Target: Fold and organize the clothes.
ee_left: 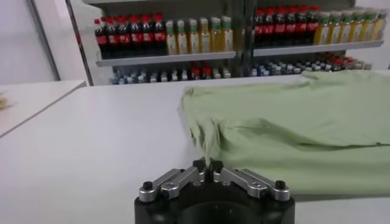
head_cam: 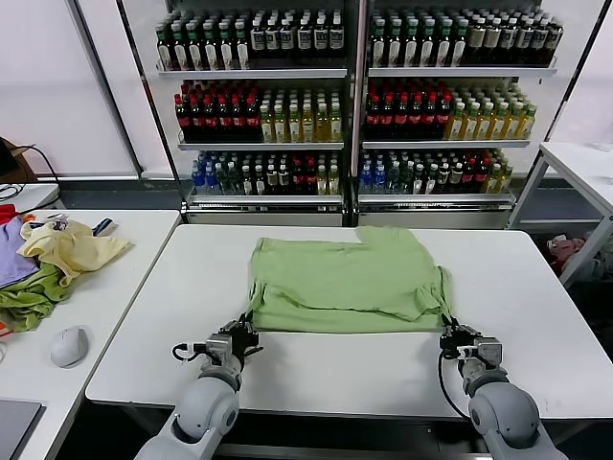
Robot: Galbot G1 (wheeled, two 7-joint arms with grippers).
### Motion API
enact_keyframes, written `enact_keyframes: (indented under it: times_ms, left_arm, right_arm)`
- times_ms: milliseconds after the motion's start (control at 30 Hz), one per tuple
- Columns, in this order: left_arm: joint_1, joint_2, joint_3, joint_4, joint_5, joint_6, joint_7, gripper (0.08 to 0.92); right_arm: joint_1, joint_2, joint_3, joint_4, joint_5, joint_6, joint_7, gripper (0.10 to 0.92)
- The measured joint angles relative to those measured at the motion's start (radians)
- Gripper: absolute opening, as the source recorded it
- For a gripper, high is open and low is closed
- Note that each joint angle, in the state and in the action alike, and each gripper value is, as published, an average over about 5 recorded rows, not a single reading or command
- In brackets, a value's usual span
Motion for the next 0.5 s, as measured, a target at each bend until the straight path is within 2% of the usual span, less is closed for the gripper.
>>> enact_keyframes:
  times_ms: [500]
  left_arm:
    - [0.254, 0.025, -0.042, -0.221, 0.056, -0.001, 0.002, 0.114]
  right_arm:
    - [-0.307, 0.020, 0.092, 0.248, -0.065, 0.016, -0.005, 0.157]
